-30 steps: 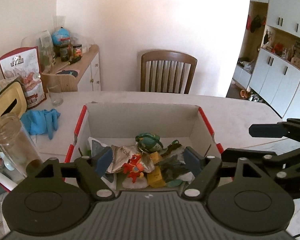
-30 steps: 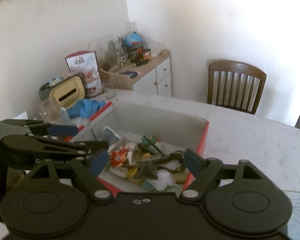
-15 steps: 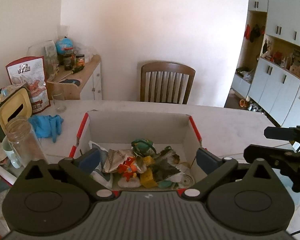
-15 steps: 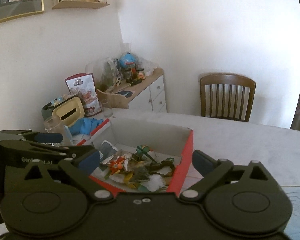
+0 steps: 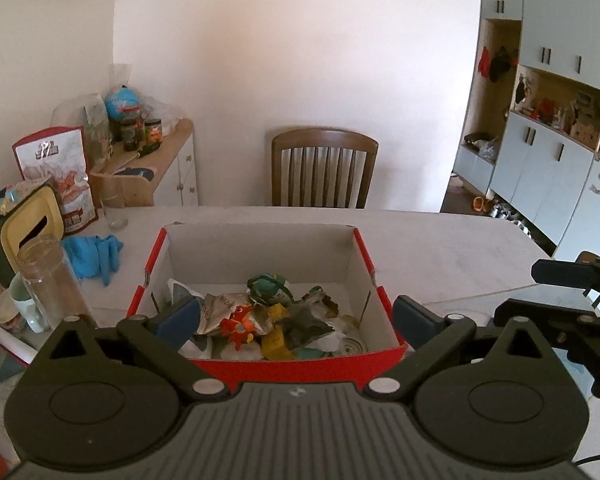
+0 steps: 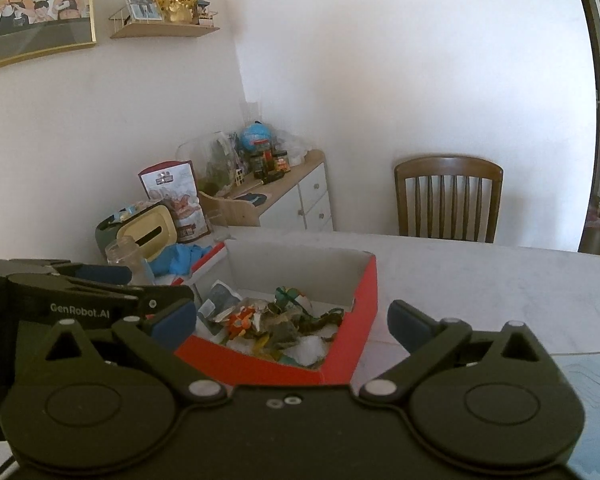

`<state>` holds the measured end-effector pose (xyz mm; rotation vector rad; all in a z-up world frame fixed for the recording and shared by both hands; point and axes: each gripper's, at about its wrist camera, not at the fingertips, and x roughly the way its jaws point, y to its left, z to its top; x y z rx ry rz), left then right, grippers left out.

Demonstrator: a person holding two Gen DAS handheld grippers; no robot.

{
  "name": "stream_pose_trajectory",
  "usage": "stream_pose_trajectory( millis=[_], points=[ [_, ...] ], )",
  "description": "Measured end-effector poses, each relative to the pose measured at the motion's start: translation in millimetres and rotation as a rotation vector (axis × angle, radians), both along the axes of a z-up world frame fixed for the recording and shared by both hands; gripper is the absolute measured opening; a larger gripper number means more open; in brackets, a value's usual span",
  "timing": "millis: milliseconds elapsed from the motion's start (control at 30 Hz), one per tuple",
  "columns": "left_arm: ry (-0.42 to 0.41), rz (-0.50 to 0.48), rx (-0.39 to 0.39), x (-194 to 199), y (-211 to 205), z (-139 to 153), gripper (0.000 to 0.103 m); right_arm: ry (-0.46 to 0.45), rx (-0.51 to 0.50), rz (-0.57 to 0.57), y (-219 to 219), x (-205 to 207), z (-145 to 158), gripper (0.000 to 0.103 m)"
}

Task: Organize objects

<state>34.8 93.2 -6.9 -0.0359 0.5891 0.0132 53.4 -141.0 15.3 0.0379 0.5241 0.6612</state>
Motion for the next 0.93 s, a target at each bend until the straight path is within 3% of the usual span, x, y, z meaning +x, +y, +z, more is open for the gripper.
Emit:
stream_pose_trajectory(
  millis=[933],
  points=[
    [-0.007, 0.008, 0.019, -5.3, -19.9, 2.8, 0.103, 0.016, 0.018, -0.069, -29.9, -17.5, -3.4, 0.102]
  ],
)
